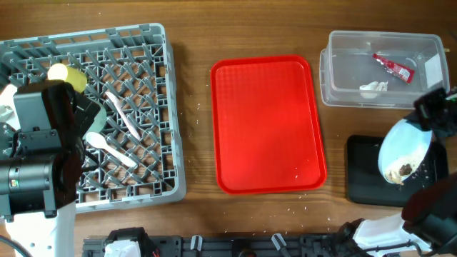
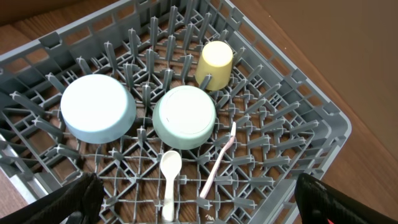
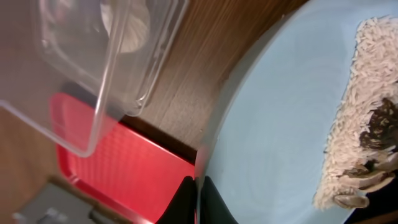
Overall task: Sort waste into correct bins and load items into the dishwasher rack
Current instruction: 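Tilt the plate with the right gripper to dump scraps onto black tray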
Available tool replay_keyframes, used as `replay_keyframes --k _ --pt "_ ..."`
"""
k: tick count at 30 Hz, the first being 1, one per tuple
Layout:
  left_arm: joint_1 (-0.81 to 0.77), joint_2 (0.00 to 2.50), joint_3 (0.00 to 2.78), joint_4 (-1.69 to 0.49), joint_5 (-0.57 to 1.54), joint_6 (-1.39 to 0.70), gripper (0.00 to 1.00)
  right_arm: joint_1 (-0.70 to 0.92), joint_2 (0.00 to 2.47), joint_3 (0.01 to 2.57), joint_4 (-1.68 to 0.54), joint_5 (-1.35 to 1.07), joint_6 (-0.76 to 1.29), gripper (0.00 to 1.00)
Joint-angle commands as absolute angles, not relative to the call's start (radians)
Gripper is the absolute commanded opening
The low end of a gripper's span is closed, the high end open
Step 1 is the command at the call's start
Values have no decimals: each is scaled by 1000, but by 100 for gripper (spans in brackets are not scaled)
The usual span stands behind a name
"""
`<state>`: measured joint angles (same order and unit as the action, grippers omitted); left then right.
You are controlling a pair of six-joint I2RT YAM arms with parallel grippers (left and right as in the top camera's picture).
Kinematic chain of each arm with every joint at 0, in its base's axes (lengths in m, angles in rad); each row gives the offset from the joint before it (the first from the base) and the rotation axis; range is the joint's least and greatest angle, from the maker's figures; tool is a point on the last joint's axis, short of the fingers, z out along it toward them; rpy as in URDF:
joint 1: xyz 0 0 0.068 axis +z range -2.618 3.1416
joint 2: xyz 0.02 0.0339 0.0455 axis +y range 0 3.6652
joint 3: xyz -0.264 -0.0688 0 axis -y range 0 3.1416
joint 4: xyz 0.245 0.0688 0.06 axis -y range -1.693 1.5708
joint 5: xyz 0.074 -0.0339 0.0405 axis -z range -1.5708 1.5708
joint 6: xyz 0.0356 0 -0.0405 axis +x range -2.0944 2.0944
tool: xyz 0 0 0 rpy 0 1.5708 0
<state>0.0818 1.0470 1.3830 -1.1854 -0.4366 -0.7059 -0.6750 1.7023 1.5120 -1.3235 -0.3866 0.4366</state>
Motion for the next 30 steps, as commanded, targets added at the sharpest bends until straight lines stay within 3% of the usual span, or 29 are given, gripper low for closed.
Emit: replay_keyframes --k 1,27,30 --pt "89 1044 1392 -1184 -438 -719 100 -743 1681 1530 -1331 -546 315 4" --pt "89 1044 1392 -1184 -438 -719 100 -811 1703 1490 -1327 -682 238 4" --pt "89 1044 1392 -1184 -438 -719 100 -818 1703 1490 -1379 -764 152 4"
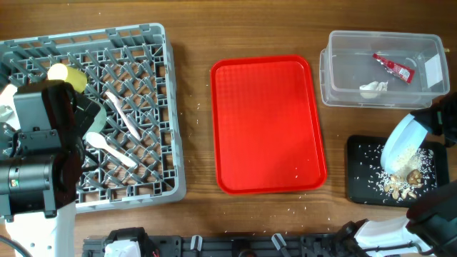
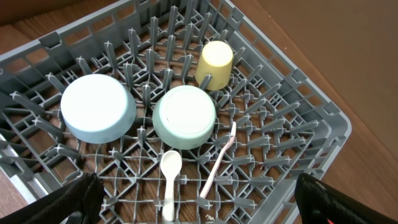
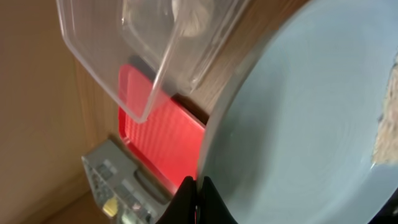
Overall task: Sort waste into correct bins and load items into the dishwasher rack
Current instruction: 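Tilt the plate with the right gripper to dump scraps onto black tray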
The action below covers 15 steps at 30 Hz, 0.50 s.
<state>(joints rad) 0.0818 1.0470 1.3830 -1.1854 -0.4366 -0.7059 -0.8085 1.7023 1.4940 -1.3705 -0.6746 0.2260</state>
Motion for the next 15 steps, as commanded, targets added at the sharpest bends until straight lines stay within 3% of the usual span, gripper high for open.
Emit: replay_keyframes --k 1,6,8,11,14,15 --pt "89 1044 1392 -1184 -438 -719 100 -818 1703 1490 -1351 -710 204 4" --pt "89 1044 1392 -1184 -438 -719 100 -829 1703 1490 -1341 -732 135 4" --pt "89 1044 1391 -1184 -438 -719 100 -829 1704 1490 -1313 -643 221 4" --pt "89 1044 1392 -1184 -438 -719 100 -837 1703 1490 -1375 -778 84 4" --pt "89 1044 1392 -1184 -438 -719 100 -838 1704 1490 -1328 -648 210 4" --pt "89 1044 1392 -1184 -438 -719 100 -841 1703 1490 -1367 -712 152 4"
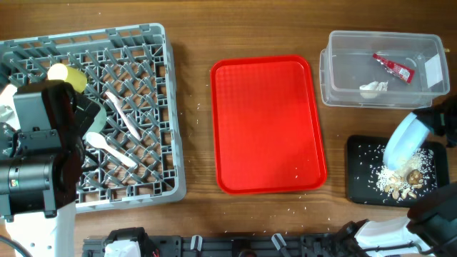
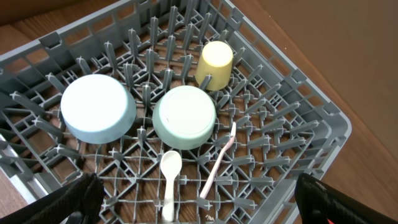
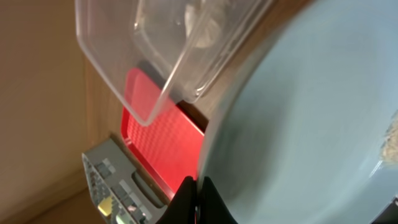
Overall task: Sort waste into correct bins and load items into the dishwasher rack
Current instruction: 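Tilt the plate with the right gripper to dump scraps onto black tray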
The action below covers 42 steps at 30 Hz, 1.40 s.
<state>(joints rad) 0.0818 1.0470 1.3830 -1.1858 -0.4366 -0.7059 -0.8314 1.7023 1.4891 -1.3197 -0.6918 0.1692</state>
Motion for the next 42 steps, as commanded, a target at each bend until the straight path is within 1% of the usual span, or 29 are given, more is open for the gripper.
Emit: replay_keyframes --k 1,3,4,6,7,9,10,11,12,14,15,17,20,22,23,25,26,28,30,31,32,33,34,35,36,38,40,41,42 --pt "89 1044 1392 -1184 -438 -719 100 -841 1703 1490 -1371 -772 69 4" --pt "89 1044 1392 -1184 -438 -719 100 -840 1704 1490 -1317 -685 166 4" --pt "89 1044 1392 -1184 -438 -719 100 -843 1704 1490 -1333 -680 193 4" --pt "89 1044 1391 -1184 -438 -719 100 -847 1704 1490 -1378 -790 96 4" --pt "89 1044 1392 -1184 -438 -719 100 -845 1704 1490 -1349 -786 86 4" --pt "89 1044 1392 -1184 -438 -719 100 -843 1704 1490 -1336 -698 214 4" --pt "89 1044 1392 -1184 -438 -719 100 -850 1704 1490 -1390 -796 150 4" --pt "89 1044 1392 -1184 -438 -719 100 -852 1704 1490 -1409 -885 61 4" --pt "89 1044 1391 -1184 -438 -719 100 -851 1704 1490 -1394 -921 27 4" --pt "89 1044 1392 -1184 -438 -719 100 -852 1704 1490 -1362 -874 148 4" --pt "89 1044 1391 -1184 -438 -719 100 -859 1704 1490 -1397 -903 157 4" --pt "89 1044 1392 -1184 -438 -719 100 -862 1704 1490 -1488 -989 103 4" --pt "89 1044 1391 -1184 -438 -719 100 -870 1704 1490 -1466 -938 160 4" --pt "89 1044 1392 -1184 -438 -719 100 -878 1704 1490 -1516 -942 94 4" --pt "89 1044 1392 -1184 -438 -719 100 -882 1704 1490 -1495 -923 84 4" --pt "89 1044 1391 -1184 -438 -719 100 -885 1704 1490 -1437 -805 204 4" --pt "89 1044 1391 -1184 -438 -719 100 -889 1704 1490 -1471 -806 202 4" --pt "89 1044 1391 -1184 -438 -719 100 -896 1704 1490 -1528 -895 62 4" --pt "89 1044 1392 -1184 -438 -719 100 -896 1705 1490 -1476 -820 170 4" --pt "89 1044 1391 -1184 -438 -719 100 -898 1705 1490 -1516 -843 155 4" --pt "89 1044 1392 -1184 -438 -719 100 -900 1705 1490 -1552 -902 88 4" --pt "89 1044 1392 -1184 -438 -719 100 -901 1704 1490 -1537 -948 41 4" --pt "89 1044 1391 -1184 -438 -719 100 -901 1705 1490 -1474 -912 113 4" --pt "89 1044 1392 -1184 -438 -719 100 -901 1705 1490 -1483 -873 178 4" --pt "89 1044 1391 -1184 -438 -719 100 -905 1705 1490 -1532 -895 161 4" --pt "89 1044 1391 -1184 -438 -719 100 -902 1703 1490 -1555 -1014 -11 4" --pt "89 1044 1392 -1184 -438 -719 100 -894 1704 1490 -1527 -977 30 4" --pt "89 1044 1392 -1184 -438 -719 100 -894 1702 1490 -1598 -1010 -6 4" --pt "89 1044 1392 -1184 -438 -719 100 -890 1693 1488 -1609 -1097 -86 4"
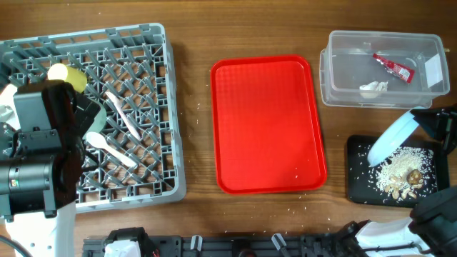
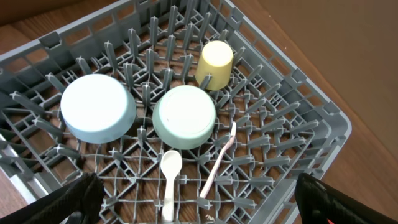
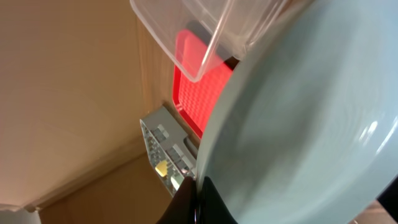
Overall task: Sort waste into correct bins and load items into the dishwasher rack
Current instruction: 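Tilt the plate with the right gripper to dump scraps onto black tray, then carry the emptied plate to the dish rack and stand it upright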
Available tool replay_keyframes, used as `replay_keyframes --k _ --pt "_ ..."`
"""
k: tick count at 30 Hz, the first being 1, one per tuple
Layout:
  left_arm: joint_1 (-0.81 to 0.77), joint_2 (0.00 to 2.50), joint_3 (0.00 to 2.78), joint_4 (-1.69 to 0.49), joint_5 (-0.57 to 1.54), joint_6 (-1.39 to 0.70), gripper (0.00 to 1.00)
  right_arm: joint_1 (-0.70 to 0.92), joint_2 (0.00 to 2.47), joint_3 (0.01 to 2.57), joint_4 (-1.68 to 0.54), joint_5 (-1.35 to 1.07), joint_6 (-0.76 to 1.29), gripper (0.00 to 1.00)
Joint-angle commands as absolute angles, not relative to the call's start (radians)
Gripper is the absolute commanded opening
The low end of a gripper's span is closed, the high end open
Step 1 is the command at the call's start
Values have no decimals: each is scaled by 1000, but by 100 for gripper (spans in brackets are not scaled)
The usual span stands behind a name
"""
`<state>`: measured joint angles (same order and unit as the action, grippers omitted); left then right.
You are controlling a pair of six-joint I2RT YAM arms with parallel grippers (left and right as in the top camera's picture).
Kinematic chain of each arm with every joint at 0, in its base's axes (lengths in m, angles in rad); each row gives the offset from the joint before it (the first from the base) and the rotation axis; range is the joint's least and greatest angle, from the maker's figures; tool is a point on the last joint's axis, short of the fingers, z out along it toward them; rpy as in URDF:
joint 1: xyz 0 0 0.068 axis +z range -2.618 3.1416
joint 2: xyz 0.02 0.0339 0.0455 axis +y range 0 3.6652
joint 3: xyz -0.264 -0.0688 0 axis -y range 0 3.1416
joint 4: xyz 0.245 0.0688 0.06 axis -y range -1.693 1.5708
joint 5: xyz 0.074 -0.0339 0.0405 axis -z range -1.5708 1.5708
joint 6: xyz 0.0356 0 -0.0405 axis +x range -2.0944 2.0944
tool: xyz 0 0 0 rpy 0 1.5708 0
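My right gripper [image 3: 198,194] is shut on the rim of a pale blue plate [image 1: 390,137], [image 3: 298,130], held steeply on edge over the black bin [image 1: 357,187]. Rice and brown food scraps [image 1: 404,175] lie in that bin. The plate's face shows bare in the right wrist view. The grey dishwasher rack [image 1: 169,107], [image 2: 311,106] at the left holds two upturned bowls [image 2: 98,107], [image 2: 185,116], a yellow cup [image 2: 215,63], a white spoon [image 2: 170,180] and a pink utensil [image 2: 219,160]. My left gripper [image 2: 199,199] hangs open above the rack with nothing in it.
A red tray [image 1: 265,124] lies in the middle of the wooden table. A clear plastic bin [image 1: 335,84] at the back right holds a red packet [image 1: 393,67] and crumpled white paper [image 1: 373,88]. Stray rice grains dot the table near the tray.
The plate in my right gripper has tipped further, now nearly on edge. The last rice has left its face and lies in the black bin. The left arm is unchanged.
First my right gripper held the plate, loaded with rice and scraps, over the black bin. A second later it was tilted and food lay in the bin. It tilted more each time, and now stands nearly vertical and bare. The left gripper stayed open over the rack.
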<state>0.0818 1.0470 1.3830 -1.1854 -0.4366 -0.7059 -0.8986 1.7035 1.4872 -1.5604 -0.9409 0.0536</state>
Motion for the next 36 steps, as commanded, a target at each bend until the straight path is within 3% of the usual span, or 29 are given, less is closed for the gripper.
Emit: replay_keyframes --k 1,6,12,15,17,19,22,27,31,32,34,36 --pt "89 1044 1392 -1184 -438 -719 100 -875 1665 1487 -1609 -1156 -136 4" --pt "89 1044 1392 -1184 -438 -719 100 -744 1503 1508 -1579 -1279 -113 4" --pt "89 1044 1391 -1184 -438 -719 100 -334 1348 1508 -1161 -1190 305 4" --pt "89 1044 1391 -1184 -438 -719 100 -21 1352 1508 -805 -1139 503 4" --pt "89 1044 1391 -1184 -438 -719 100 213 1384 1507 -561 -961 644 4" --pt "89 1044 1392 -1184 -438 -719 100 448 1471 1507 -290 -793 665 4" --pt "89 1044 1392 -1184 -438 -719 100 639 1678 1507 39 -756 664 4" --pt "89 1044 1392 -1184 -438 -719 100 656 2067 1507 417 -782 813 4" --pt "89 1044 1392 -1184 -438 -719 100 636 2104 1507 477 -738 892 6" --pt "89 1044 1391 -1184 -438 -719 100 636 2104 1507 463 -724 922 13" --pt "89 1044 1392 -1184 -438 -719 100 636 2104 1507 456 -723 924 52" --pt "89 1044 1392 -1184 -438 -719 100 616 2082 1507 451 -730 926 64"
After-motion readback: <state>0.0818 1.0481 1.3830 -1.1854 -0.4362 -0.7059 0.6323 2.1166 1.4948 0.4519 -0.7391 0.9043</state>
